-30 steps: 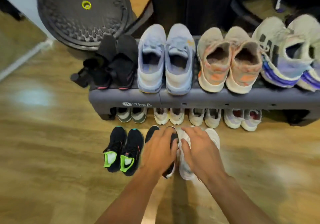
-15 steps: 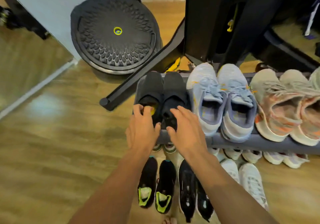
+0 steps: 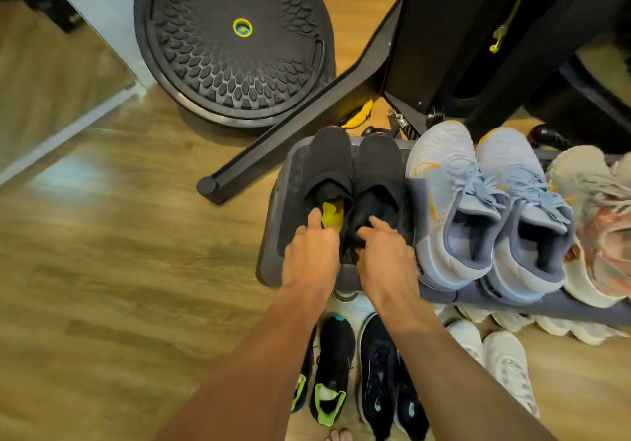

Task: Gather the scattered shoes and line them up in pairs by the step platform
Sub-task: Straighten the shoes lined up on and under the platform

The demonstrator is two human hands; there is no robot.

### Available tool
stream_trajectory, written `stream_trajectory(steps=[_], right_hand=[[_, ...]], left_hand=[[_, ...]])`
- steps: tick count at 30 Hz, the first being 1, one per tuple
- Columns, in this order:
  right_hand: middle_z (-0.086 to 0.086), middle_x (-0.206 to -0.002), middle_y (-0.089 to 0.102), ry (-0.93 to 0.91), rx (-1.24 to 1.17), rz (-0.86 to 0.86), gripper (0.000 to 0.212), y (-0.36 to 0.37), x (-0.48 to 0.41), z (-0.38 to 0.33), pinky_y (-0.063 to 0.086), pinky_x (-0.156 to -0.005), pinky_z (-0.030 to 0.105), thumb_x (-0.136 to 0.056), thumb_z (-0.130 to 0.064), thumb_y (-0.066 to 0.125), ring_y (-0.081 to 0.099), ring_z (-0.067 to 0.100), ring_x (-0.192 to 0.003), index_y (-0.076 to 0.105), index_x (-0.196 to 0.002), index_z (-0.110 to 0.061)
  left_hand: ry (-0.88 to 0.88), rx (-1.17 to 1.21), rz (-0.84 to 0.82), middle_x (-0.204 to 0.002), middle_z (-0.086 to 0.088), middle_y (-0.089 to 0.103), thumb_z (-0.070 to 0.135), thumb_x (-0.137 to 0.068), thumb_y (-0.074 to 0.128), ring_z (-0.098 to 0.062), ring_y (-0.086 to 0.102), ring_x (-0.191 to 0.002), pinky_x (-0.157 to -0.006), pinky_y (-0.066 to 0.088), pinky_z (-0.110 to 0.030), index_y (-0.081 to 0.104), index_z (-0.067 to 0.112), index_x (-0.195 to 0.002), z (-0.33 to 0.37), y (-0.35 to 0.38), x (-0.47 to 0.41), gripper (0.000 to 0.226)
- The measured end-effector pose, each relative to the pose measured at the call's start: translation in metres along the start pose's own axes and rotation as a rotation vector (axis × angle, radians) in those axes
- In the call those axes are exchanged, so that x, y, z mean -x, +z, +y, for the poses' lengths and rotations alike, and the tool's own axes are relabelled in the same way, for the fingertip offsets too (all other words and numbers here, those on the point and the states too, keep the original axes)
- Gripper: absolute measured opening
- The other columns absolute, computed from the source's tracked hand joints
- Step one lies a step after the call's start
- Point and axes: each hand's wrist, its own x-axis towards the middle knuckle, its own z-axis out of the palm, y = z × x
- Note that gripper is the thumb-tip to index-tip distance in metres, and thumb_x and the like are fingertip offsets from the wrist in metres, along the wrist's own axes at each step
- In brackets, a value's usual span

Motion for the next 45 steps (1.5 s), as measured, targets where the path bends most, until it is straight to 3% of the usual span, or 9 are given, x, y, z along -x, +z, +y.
stream_trajectory(steps=[5,10,14,17,21,25,29,33,45], right_hand=[[0.001,-0.154,0.028,-0.016,0.054,-0.018,0.035,0.000,0.004,0.000,0.040,-0.098,0.038,-0.094,-0.005,0.045,0.033,0.031,-0.138,0.052,-0.125,-0.017],[0.001,-0.159,0.012,-0.057,-0.059,0.009,0.056,-0.014,0.030,0.003,0.034,-0.106,0.042,-0.092,-0.014,0.056,0.012,0.028,-0.146,0.033,-0.143,-0.021],[0.001,-0.150,0.035,-0.157,-0.086,0.257,0.049,-0.038,0.067,0.042,0.035,-0.107,0.039,-0.088,-0.018,0.055,0.031,0.021,-0.138,0.045,-0.137,-0.020],[-0.002,-0.145,0.040,-0.110,0.010,0.329,0.054,-0.058,0.078,0.083,0.035,-0.103,0.038,-0.085,-0.019,0.054,0.036,0.020,-0.133,0.041,-0.138,-0.022],[-0.001,-0.143,0.038,0.009,0.117,0.328,0.059,-0.076,0.074,0.126,0.030,-0.098,0.039,-0.086,-0.021,0.053,0.036,0.020,-0.132,0.032,-0.142,-0.023],[0.005,-0.128,0.049,0.103,0.168,0.242,0.040,-0.085,0.066,0.161,0.039,-0.091,0.046,-0.088,-0.020,0.056,0.043,0.027,-0.123,0.040,-0.125,-0.017],[0.010,-0.120,0.055,0.023,0.167,0.056,0.032,-0.085,0.060,0.184,0.045,-0.077,0.040,-0.087,-0.015,0.059,0.049,0.029,-0.118,0.048,-0.117,-0.011],[0.017,-0.116,0.058,-0.033,0.183,0.007,0.030,-0.088,0.055,0.190,0.047,-0.081,0.041,-0.088,-0.011,0.053,0.057,0.034,-0.110,0.050,-0.118,-0.010],[0.012,-0.122,0.055,-0.071,0.190,-0.002,0.040,-0.086,0.058,0.202,0.047,-0.087,0.039,-0.086,-0.008,0.058,0.047,0.028,-0.120,0.046,-0.124,-0.010]], left_hand=[[0.004,-0.046,-0.074,-0.153,-0.011,0.024,0.017,-0.096,0.053,-0.032,0.055,-0.114,-0.089,0.047,-0.040,0.058,0.008,-0.118,-0.001,-0.004,0.002,0.024],[-0.039,0.012,-0.083,-0.148,-0.008,0.031,0.028,-0.093,0.055,-0.033,0.055,-0.113,-0.085,0.050,-0.045,0.049,0.020,-0.128,0.009,-0.027,0.012,0.036],[0.053,0.011,0.189,-0.130,-0.004,0.045,0.033,-0.086,0.058,-0.029,0.056,-0.103,-0.070,0.049,-0.041,0.052,0.022,-0.119,0.038,-0.044,0.037,0.035],[0.133,-0.046,0.152,-0.134,-0.002,0.044,0.045,-0.089,0.051,-0.029,0.048,-0.111,-0.080,0.047,-0.042,0.052,0.023,-0.123,0.074,-0.043,0.045,0.040],[-0.032,-0.197,0.104,-0.148,-0.004,0.036,0.056,-0.090,0.044,-0.037,0.037,-0.126,-0.096,0.035,-0.047,0.050,0.022,-0.129,0.105,-0.040,0.045,0.052],[0.184,-0.002,0.076,-0.123,-0.003,0.053,0.059,-0.089,0.047,-0.031,0.055,-0.105,-0.081,0.046,-0.043,0.054,0.021,-0.121,0.149,-0.027,0.053,0.051],[0.199,-0.011,-0.232,-0.131,-0.003,0.043,0.039,-0.091,0.058,-0.035,0.056,-0.110,-0.079,0.044,-0.043,0.042,0.019,-0.129,0.182,-0.003,0.053,0.046],[0.124,-0.007,-0.140,-0.123,-0.010,0.052,0.002,-0.088,0.052,-0.041,0.056,-0.106,-0.076,0.041,-0.043,0.048,0.012,-0.116,0.191,0.007,0.047,0.030],[0.088,0.071,-0.173,-0.123,-0.006,0.057,0.014,-0.088,0.051,-0.036,0.056,-0.109,-0.083,0.044,-0.042,0.053,0.020,-0.117,0.200,0.022,0.052,0.030]])
